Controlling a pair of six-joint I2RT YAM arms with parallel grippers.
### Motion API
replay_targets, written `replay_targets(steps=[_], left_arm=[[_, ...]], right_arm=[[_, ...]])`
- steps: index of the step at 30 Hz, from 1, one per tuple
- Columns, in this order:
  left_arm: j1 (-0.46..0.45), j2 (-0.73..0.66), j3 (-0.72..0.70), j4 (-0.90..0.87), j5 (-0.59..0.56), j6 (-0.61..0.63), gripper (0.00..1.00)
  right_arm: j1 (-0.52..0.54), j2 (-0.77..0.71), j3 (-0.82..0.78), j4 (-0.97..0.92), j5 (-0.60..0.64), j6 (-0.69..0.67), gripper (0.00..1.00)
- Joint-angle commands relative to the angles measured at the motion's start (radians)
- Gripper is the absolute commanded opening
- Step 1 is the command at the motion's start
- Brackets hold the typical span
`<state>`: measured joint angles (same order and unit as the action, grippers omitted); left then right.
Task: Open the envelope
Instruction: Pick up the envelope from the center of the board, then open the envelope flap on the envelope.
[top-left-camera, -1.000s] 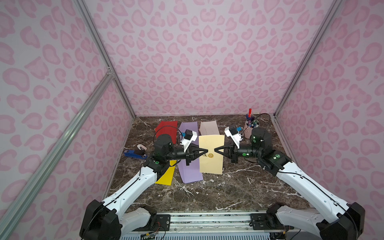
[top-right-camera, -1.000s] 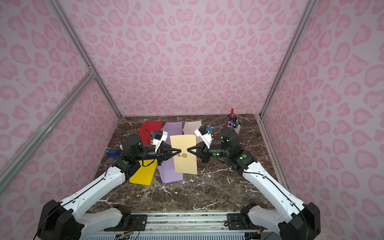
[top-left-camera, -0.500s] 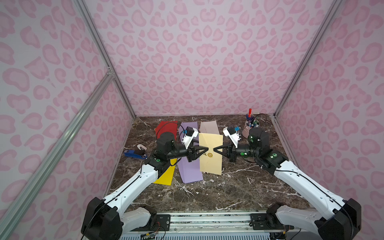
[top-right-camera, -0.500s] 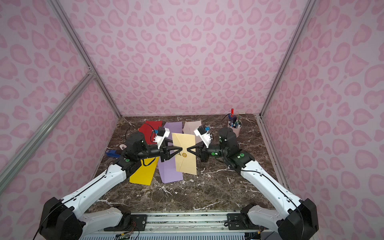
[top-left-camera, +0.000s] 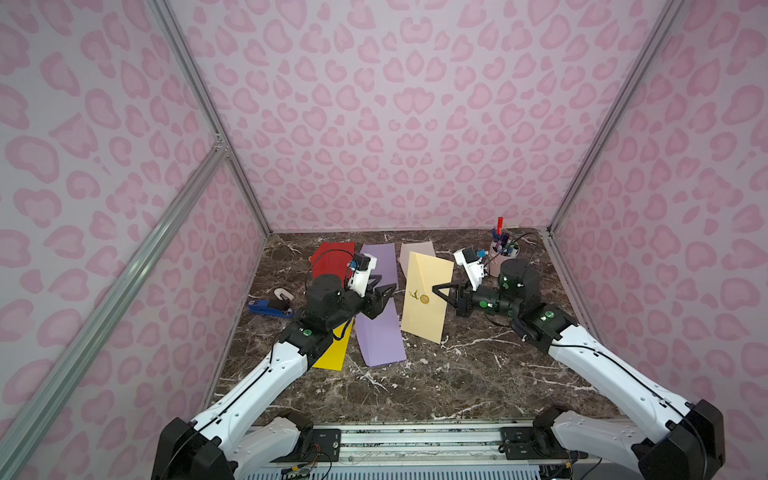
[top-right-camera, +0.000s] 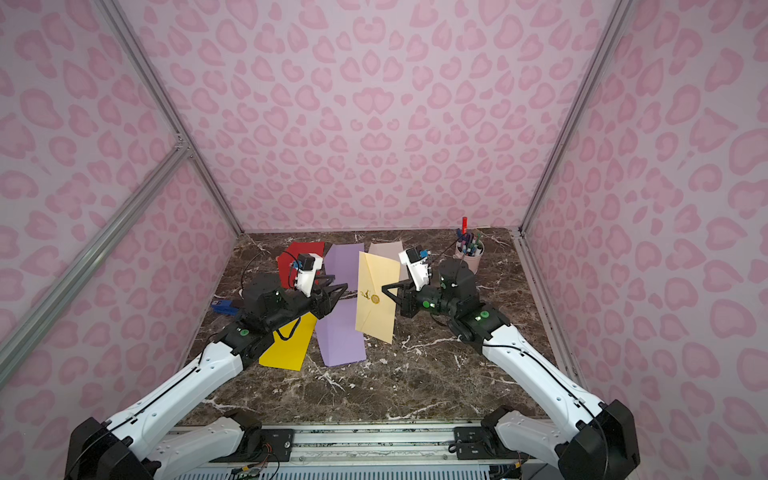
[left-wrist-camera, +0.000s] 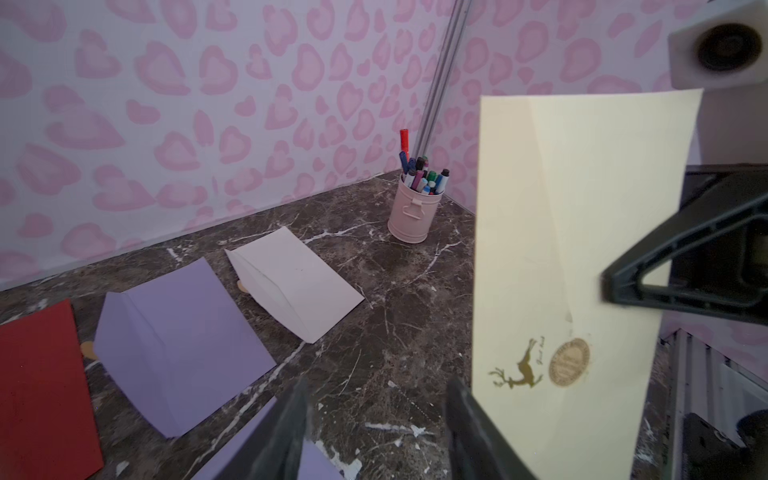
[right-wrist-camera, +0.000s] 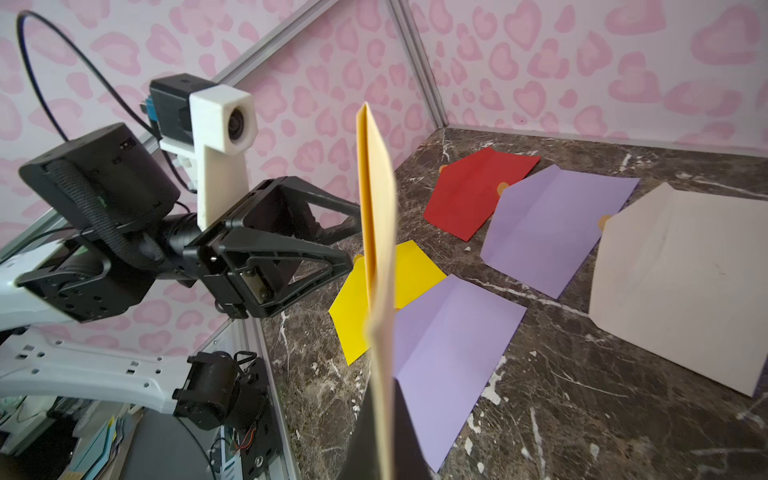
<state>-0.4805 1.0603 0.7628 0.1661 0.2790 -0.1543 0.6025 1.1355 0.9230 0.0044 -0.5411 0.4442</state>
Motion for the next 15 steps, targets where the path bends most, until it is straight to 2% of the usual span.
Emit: replay_targets(steps=[1,4,7,13,15], left_arm=[[-0.014,-0.014,-0.013,0.012,-0.104,-0.007,0.52],[-0.062,-0.03,-0.033,0.019,-0.176,0.009,0.5],[-0.143,-0.059,-0.061,0.037,-0.279,0.032,0.51],[-0.254,-0.083,-0.108,0.078,-0.444,0.047,0.51],[-0.272,-0.092,-0.123,0.097,-0.461,0.051,0.52]], right_arm=[[0.013,-0.005,-0.01,0.072,0.09,0.081,0.0],[0.038,0.002,-0.002,0.069,0.153,0.107,0.0],[0.07,0.01,0.009,0.063,0.215,0.125,0.0],[0.091,0.033,0.03,0.073,0.253,0.157,0.0],[0.1,0.036,0.035,0.071,0.268,0.159,0.0]])
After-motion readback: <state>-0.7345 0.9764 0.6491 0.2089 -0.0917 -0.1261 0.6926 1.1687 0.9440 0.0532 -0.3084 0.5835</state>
